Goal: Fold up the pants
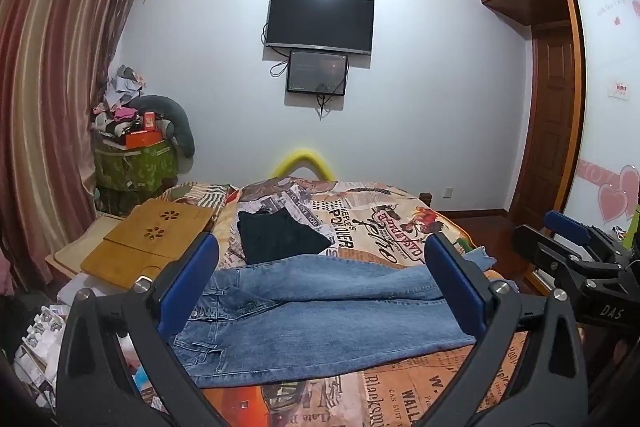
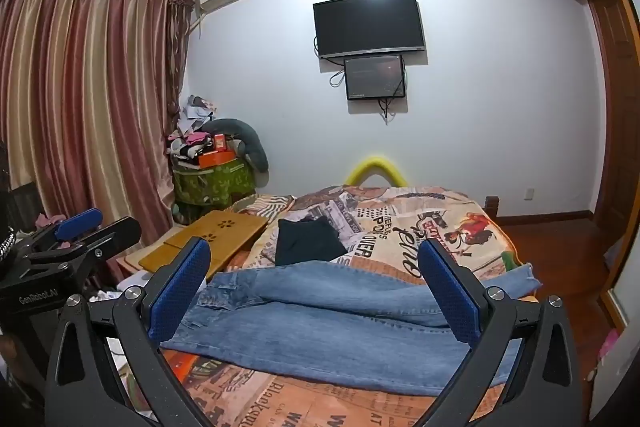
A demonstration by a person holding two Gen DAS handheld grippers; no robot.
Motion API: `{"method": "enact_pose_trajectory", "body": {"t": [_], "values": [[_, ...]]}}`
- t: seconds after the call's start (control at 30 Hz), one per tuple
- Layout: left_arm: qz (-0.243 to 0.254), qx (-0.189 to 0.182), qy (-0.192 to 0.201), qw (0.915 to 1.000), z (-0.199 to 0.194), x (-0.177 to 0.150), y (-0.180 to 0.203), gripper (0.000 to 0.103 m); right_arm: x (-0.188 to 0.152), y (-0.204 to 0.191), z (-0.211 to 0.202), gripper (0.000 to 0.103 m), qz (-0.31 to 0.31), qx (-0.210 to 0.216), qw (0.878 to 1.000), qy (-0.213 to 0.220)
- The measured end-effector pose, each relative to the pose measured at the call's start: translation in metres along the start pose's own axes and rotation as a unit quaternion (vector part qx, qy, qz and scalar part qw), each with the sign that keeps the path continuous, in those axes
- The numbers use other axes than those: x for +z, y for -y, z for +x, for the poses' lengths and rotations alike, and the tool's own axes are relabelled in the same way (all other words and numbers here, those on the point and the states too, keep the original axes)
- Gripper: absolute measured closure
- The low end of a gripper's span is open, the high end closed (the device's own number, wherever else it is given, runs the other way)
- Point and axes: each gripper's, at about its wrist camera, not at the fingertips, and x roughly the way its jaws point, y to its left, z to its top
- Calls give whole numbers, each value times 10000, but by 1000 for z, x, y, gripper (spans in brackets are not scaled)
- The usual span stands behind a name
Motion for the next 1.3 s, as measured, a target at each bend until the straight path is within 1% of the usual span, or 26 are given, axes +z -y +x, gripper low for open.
{"method": "enact_pose_trajectory", "body": {"t": [1.3], "values": [[-72,-18,-2,10000,3,-5,0,0,-3,8,-1,0,6,-5,10000,-15]]}}
